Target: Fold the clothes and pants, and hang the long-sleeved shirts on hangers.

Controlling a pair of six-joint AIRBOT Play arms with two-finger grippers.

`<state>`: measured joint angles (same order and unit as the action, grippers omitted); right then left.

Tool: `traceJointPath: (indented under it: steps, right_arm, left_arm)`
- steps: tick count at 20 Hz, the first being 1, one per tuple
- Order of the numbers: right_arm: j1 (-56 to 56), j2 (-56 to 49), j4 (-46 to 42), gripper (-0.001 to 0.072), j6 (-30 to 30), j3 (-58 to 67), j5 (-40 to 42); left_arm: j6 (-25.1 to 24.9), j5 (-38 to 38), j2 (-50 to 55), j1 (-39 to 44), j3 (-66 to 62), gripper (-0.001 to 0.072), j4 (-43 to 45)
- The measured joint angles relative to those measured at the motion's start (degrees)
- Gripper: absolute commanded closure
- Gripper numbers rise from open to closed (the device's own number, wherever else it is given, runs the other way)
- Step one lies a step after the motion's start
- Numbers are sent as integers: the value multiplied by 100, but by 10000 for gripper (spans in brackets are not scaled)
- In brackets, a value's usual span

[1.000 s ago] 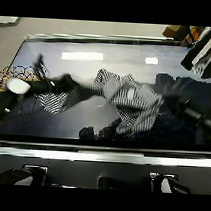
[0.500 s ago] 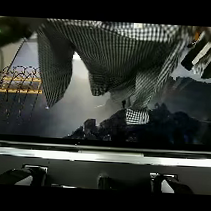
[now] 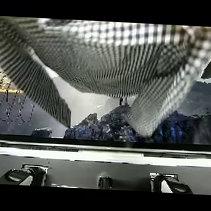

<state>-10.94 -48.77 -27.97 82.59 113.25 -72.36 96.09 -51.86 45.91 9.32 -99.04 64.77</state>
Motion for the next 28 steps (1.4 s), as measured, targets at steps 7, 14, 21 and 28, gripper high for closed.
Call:
traceJointPath:
  steps: [7, 14, 21, 28]
  right_arm:
    - [7, 24, -981, 681, 1421, 151, 164]
    - [15, -2070, -1196, 680, 2020, 160, 313]
    - [267, -4927, -1104, 680, 1521, 160, 881]
    - [772, -6275, -1123, 281, 745, 160, 1252]
  left_arm:
    - [767, -640, -358, 0, 15, 694, 922]
    - [883, -562, 1451, 7, 153, 693, 1180]
    - [894, 669, 4190, 116, 179, 693, 1296]
    - [896, 839, 5521, 142, 177, 483, 671]
